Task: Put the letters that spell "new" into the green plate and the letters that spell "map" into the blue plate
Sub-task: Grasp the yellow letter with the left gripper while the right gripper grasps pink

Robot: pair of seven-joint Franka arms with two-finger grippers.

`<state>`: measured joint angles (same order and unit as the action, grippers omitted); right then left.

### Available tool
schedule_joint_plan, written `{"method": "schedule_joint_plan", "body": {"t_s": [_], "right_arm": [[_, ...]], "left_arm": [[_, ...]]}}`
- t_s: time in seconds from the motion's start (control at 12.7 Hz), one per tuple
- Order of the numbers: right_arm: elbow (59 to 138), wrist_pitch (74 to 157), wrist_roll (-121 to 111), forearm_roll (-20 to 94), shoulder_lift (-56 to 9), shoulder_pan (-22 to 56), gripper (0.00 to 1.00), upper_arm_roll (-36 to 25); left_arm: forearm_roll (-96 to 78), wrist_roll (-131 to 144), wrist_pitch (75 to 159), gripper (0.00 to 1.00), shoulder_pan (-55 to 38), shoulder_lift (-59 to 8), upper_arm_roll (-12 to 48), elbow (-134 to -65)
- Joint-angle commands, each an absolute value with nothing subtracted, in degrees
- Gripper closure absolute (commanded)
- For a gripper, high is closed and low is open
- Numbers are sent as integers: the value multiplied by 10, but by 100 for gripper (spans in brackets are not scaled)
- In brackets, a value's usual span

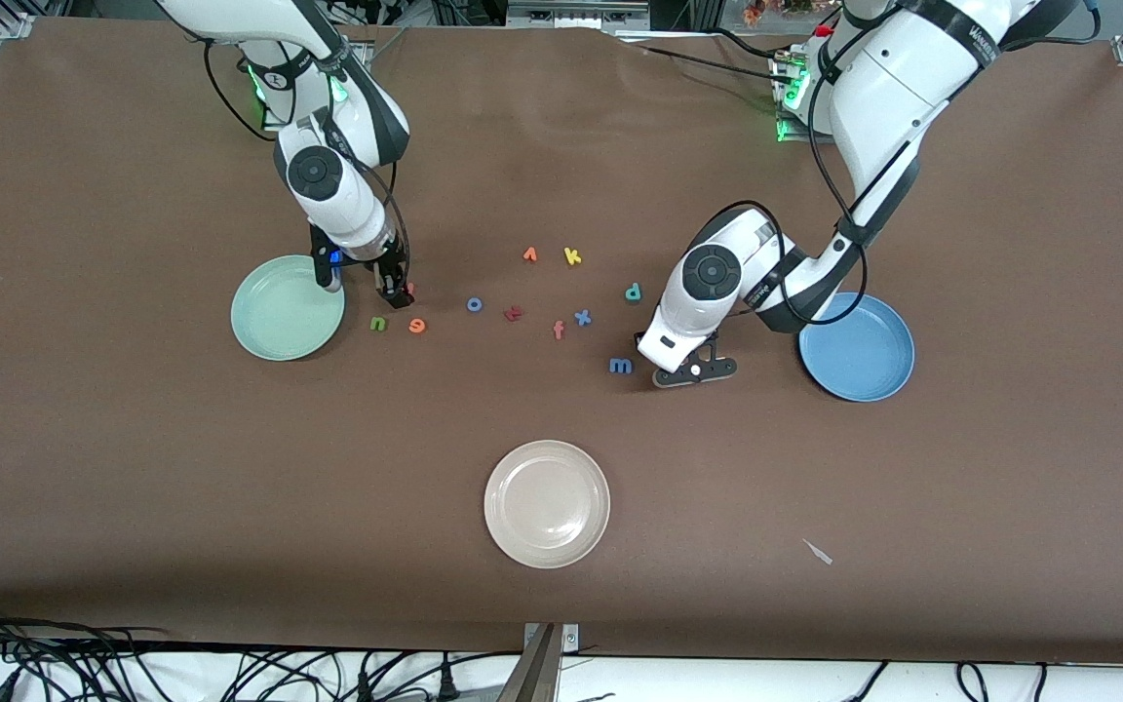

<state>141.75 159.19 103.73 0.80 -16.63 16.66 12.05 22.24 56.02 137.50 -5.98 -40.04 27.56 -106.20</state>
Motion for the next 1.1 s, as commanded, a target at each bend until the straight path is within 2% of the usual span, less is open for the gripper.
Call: {"method": "schedule_joint_plan", "body": {"t_s": [0.0, 0.16, 0.24, 0.31, 0.39, 0.47, 0.55, 0.71, 0.87, 1.02], "right_arm": [[1419, 1618, 1050, -11, -178, 169, 19, 116], [1419, 1643, 1049, -14, -197, 169, 19, 108], [1419, 1647, 1049, -17, -200, 169, 24, 107], [1419, 1646, 1048, -18, -200, 169, 52, 107], [1419, 1646, 1048, -19, -198, 169, 74, 107], [1419, 1646, 1046, -22, -194, 169, 82, 107], [1419, 1644, 1045, -23, -189, 169, 85, 107], [1419, 1627, 1025, -25, -152, 169, 85, 107], [1413, 1560, 995, -26, -104, 168, 85, 105], [1412, 1484, 913, -26, -48, 168, 85, 68]], "left_arm": [[243, 549, 1318, 86, -45, -399, 276, -1044], [203, 463, 1239, 87, -10, -383, 293, -1014], [181, 401, 1201, 88, 17, -371, 297, -1006], [171, 323, 1162, 90, 45, -356, 298, -1006], [167, 236, 1130, 90, 68, -350, 298, -1007], [164, 172, 1108, 90, 90, -339, 298, -1010], [163, 123, 1092, 90, 110, -335, 298, -1015], [166, 37, 1078, 89, 150, -334, 297, -1026], [170, -16, 1088, 87, 191, -317, 298, -1055], [171, -18, 1144, 81, 203, -267, 298, -1124]]}}
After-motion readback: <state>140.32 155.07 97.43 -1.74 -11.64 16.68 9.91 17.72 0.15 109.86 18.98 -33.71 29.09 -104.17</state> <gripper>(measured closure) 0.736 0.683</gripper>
